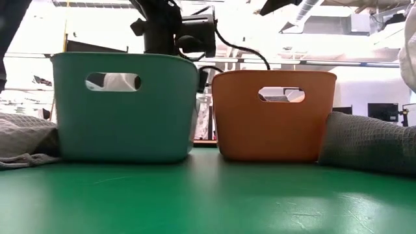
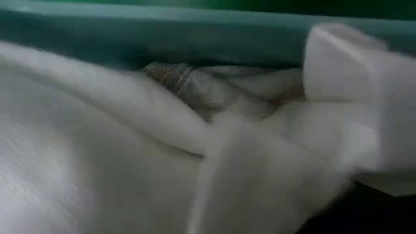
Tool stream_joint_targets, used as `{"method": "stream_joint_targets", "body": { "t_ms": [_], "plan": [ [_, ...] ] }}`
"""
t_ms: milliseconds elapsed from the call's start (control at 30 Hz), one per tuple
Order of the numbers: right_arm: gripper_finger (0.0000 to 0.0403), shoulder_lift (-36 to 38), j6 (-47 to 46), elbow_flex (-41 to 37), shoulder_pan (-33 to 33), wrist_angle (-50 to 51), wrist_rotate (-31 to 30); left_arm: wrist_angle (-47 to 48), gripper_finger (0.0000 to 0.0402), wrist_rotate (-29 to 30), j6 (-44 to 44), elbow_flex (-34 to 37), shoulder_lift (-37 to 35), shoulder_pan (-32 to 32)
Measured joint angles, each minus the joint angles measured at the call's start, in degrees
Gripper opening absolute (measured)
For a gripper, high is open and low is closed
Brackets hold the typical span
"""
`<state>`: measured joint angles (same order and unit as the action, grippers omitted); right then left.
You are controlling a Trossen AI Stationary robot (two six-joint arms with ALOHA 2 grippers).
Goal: Sort towels by color in basket
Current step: Put the white towel into the green bin
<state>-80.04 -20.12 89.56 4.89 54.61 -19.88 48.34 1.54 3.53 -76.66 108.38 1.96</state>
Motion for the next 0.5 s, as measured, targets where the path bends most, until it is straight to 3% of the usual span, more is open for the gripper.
{"method": "stream_joint_targets", "body": {
  "t_ms": [300, 500],
  "plan": [
    [0.0306, 1.80, 0.02, 0.04, -1.07, 0.85, -0.95, 0.29, 0.0209, 1.56, -0.74, -2.89, -4.70, 0.08],
    [0.0306, 1.78, 0.90, 0.04, -1.36, 0.80, -1.31, 6.27, 0.0209, 1.73, -1.53, -4.69, -9.38, 1.08]
  ]
}}
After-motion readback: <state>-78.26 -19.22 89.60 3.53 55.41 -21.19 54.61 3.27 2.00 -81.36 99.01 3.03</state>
